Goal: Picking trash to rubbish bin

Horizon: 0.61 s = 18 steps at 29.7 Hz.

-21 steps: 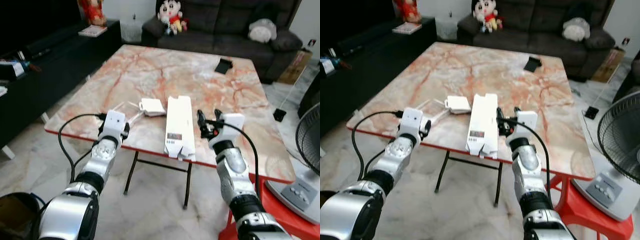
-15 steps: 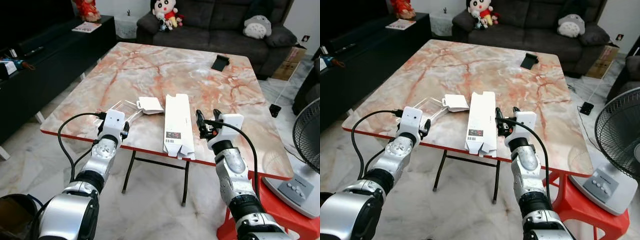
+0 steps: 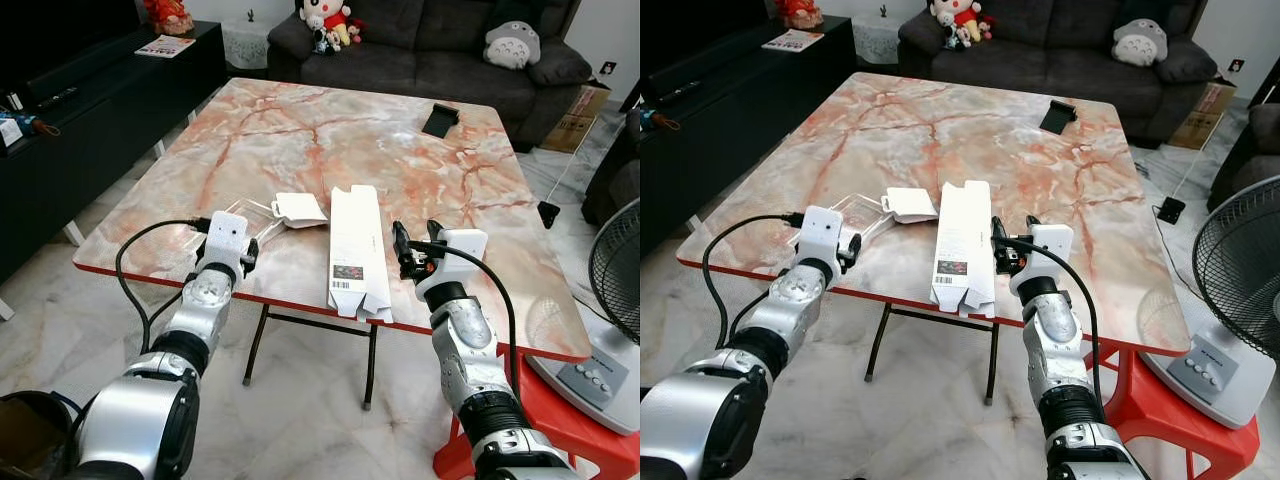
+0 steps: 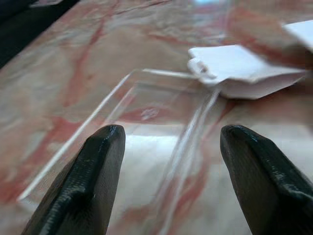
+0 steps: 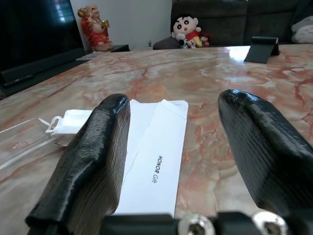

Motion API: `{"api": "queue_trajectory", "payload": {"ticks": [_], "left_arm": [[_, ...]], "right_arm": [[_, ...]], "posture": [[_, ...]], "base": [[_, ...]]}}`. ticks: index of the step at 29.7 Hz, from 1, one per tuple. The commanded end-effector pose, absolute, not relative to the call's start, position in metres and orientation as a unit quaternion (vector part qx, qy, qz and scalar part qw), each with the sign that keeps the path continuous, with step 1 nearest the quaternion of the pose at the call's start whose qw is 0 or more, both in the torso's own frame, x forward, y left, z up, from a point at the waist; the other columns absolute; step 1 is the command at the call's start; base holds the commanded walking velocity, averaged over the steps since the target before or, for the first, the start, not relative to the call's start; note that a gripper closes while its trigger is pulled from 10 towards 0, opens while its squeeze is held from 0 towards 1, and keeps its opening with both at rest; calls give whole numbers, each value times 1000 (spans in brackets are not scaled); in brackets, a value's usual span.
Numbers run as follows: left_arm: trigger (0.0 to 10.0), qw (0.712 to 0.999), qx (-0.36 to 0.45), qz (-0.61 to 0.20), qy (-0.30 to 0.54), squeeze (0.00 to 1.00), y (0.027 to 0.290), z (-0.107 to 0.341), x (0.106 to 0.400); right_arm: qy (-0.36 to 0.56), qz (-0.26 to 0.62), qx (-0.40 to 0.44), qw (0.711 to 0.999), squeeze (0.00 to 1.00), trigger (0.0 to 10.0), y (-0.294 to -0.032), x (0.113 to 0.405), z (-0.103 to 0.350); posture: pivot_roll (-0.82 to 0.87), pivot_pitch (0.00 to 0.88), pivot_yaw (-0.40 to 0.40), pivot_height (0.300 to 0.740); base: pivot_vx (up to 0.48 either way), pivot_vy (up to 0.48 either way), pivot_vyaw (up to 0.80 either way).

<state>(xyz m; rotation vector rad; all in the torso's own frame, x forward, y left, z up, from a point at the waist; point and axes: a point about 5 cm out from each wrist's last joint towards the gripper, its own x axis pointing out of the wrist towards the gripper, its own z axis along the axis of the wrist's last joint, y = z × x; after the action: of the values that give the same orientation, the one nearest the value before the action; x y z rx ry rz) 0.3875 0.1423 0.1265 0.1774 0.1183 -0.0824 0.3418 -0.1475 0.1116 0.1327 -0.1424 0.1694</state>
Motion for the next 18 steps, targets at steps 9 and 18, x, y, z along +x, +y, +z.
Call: {"api": "queue_trajectory", "payload": {"ticks": [9, 18], "left_arm": [[10000, 991, 100, -58, 70, 0, 135, 135, 394], [10000, 990, 105, -45, 84, 0, 141, 135, 395]], "right_arm": [[-70, 80, 66, 992, 0, 10000, -149, 331, 107], [-63, 78, 70, 993, 0, 10000, -147, 321, 102]], "posture": [[-108, 93, -59, 740], [-119, 136, -63, 740]], "base": [[0, 0, 0], [0, 0, 0]]}}
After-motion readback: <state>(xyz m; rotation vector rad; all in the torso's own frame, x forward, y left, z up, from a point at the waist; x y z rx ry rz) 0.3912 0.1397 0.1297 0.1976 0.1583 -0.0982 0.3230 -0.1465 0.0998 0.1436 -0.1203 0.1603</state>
